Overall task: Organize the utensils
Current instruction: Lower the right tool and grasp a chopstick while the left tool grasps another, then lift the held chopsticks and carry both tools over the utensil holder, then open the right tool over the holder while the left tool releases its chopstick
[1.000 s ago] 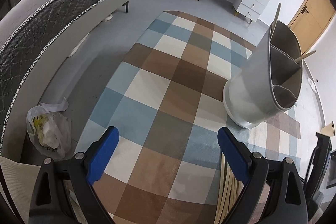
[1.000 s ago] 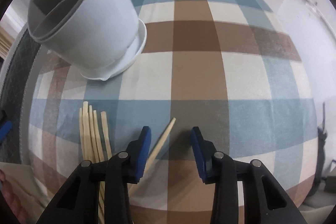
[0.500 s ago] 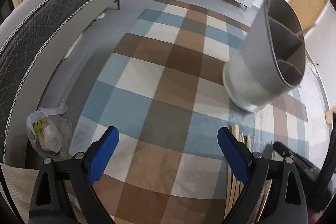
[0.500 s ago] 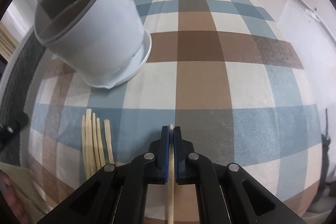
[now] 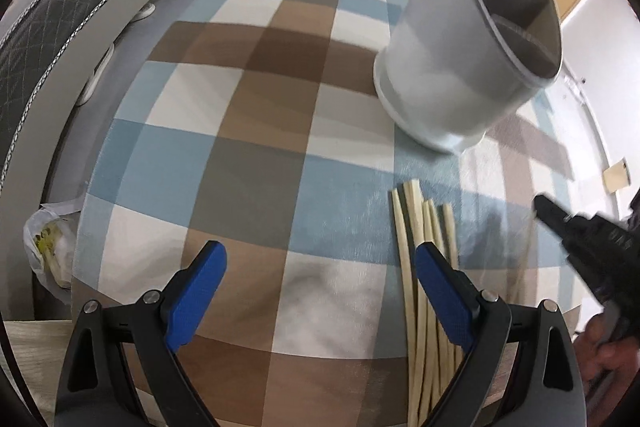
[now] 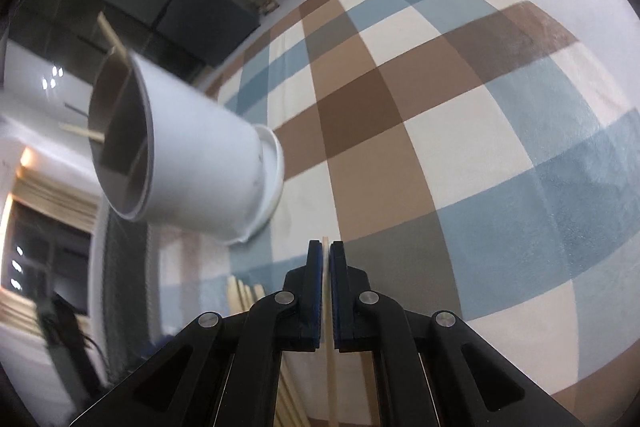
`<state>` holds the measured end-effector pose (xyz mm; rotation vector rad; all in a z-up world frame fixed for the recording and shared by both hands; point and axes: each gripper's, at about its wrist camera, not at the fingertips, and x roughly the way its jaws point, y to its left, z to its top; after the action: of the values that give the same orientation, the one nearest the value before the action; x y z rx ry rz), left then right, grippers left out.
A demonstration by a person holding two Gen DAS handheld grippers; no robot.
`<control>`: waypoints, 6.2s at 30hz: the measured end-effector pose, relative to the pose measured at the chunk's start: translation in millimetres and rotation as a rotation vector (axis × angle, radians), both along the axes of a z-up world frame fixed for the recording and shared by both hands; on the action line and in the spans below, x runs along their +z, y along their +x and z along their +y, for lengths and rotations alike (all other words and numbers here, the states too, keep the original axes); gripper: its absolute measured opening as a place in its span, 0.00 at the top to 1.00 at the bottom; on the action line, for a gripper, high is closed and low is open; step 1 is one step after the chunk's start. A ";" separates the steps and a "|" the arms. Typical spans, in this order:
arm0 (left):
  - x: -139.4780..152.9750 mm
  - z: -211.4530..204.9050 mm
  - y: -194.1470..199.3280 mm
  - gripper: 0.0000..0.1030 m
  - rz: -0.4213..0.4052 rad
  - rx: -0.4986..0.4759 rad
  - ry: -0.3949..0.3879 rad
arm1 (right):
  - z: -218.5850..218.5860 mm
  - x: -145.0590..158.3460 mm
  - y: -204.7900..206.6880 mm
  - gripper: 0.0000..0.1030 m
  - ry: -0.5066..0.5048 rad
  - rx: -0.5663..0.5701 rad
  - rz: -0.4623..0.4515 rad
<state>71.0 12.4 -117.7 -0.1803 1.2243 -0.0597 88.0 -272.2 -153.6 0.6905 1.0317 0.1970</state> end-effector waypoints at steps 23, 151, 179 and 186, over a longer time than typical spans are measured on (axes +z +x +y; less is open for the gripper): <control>-9.5 -43.4 3.2 0.26 0.062 -0.014 0.177 | -26.3 12.8 1.0 0.97 0.128 -0.097 -0.076; 204.1 -3.1 95.3 0.99 -0.610 -0.044 -0.154 | 46.9 217.6 71.5 0.97 -0.278 0.107 -0.732; 241.3 -3.9 23.7 0.51 -0.555 -0.097 -0.112 | 31.6 214.3 -1.7 0.58 -0.206 0.174 -0.552; 270.1 -10.0 -14.9 0.28 -0.649 -0.100 -0.078 | 29.9 240.0 -45.2 0.36 -0.211 0.156 -0.631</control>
<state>56.2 2.4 152.4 -0.1505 0.5828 -0.2346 42.8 -242.3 86.4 0.3174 0.4875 0.4055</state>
